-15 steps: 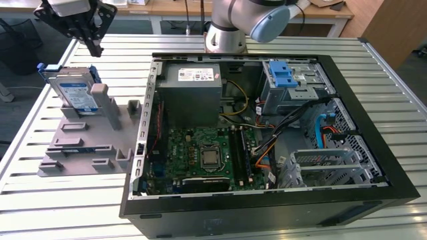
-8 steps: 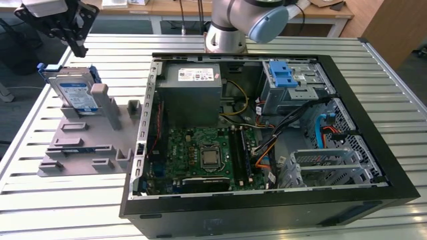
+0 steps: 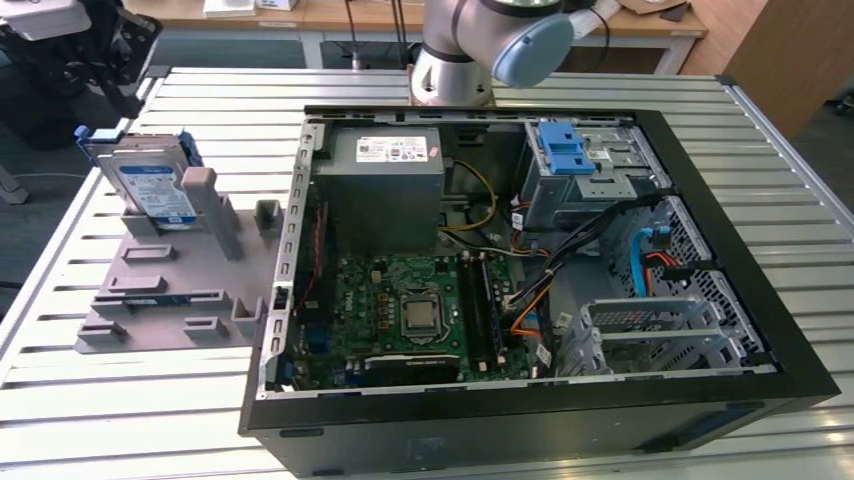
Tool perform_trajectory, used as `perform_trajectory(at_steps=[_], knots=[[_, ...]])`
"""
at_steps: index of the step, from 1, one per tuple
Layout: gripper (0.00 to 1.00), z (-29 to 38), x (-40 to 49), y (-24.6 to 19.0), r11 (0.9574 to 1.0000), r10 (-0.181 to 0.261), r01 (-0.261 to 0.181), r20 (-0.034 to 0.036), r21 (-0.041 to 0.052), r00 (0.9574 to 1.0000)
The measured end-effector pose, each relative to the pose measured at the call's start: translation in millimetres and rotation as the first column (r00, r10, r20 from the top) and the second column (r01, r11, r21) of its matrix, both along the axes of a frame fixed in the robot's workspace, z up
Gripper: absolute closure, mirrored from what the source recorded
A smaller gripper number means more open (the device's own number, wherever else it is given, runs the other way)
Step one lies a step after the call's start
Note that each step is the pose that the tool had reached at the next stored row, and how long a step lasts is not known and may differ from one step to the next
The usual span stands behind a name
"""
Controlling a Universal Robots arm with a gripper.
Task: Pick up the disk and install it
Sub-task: 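Reach for the disk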
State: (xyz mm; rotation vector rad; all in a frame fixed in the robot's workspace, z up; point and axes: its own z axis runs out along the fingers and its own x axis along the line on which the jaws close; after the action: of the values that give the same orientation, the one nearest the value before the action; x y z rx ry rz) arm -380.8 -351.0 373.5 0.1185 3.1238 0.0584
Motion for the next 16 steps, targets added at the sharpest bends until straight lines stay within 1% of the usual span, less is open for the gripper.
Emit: perform_trajectory(at_steps=[3, 7, 9, 10, 16], knots=[[0.89, -3.4, -12.5, 3.4, 1.0, 0.0, 0.0, -0.0015, -0.003, 1.0], [0.89, -5.3, -29.1, 7.3, 1.0, 0.0, 0.0, -0.0023, -0.003, 1.0], [0.89, -5.9, -37.3, 8.5, 1.0, 0.0, 0.0, -0.0024, -0.003, 1.0], [0.89, -6.1, -40.1, 8.7, 1.0, 0.0, 0.0, -0.0025, -0.003, 1.0], [0.89, -6.1, -40.9, 8.7, 1.0, 0.0, 0.0, -0.0024, -0.003, 1.0]])
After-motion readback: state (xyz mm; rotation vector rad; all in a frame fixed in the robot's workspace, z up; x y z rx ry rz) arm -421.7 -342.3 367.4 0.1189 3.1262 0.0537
